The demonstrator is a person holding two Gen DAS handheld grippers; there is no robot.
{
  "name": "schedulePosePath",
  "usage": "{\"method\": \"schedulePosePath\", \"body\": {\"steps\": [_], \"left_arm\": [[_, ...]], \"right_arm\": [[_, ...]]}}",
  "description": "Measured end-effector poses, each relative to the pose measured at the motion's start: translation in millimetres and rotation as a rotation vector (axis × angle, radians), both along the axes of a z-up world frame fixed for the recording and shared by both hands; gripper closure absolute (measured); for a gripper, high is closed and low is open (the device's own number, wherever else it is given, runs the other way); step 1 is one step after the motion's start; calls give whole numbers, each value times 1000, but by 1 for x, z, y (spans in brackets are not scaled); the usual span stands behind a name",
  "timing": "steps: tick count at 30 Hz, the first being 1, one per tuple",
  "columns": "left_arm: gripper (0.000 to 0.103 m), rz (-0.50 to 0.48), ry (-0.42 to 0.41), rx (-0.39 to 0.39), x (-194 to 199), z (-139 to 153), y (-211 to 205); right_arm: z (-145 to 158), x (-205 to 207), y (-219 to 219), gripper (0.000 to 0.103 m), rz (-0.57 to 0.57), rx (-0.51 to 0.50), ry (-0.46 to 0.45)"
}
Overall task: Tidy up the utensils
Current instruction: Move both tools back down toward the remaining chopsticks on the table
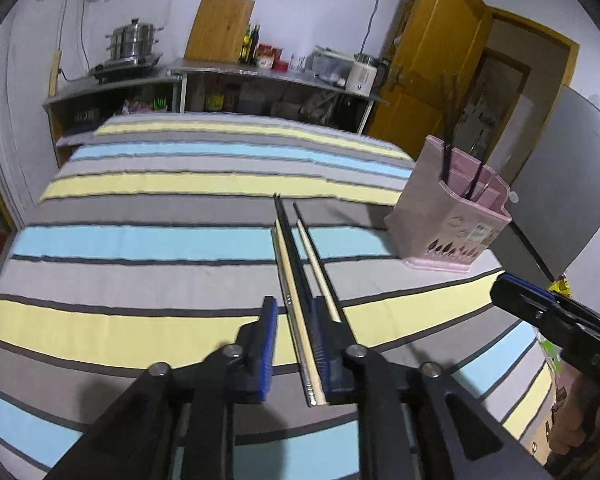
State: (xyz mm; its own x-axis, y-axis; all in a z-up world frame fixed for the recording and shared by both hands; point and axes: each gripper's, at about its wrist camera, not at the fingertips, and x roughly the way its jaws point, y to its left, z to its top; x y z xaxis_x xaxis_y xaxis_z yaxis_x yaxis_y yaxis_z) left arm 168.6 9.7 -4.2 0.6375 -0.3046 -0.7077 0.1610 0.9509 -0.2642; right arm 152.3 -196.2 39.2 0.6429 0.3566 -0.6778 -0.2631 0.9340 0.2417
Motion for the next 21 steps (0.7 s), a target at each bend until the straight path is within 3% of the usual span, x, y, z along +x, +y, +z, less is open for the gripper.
{"method": "schedulePosePath", "body": {"steps": [16,21], "left_arm": [[79,3,101,69,65,-60,-20],[77,-9,63,110,68,-62,-26]], "right_arm": [[-45,35,8,76,22,-3,105],[-52,40,9,76,25,-6,118]]}}
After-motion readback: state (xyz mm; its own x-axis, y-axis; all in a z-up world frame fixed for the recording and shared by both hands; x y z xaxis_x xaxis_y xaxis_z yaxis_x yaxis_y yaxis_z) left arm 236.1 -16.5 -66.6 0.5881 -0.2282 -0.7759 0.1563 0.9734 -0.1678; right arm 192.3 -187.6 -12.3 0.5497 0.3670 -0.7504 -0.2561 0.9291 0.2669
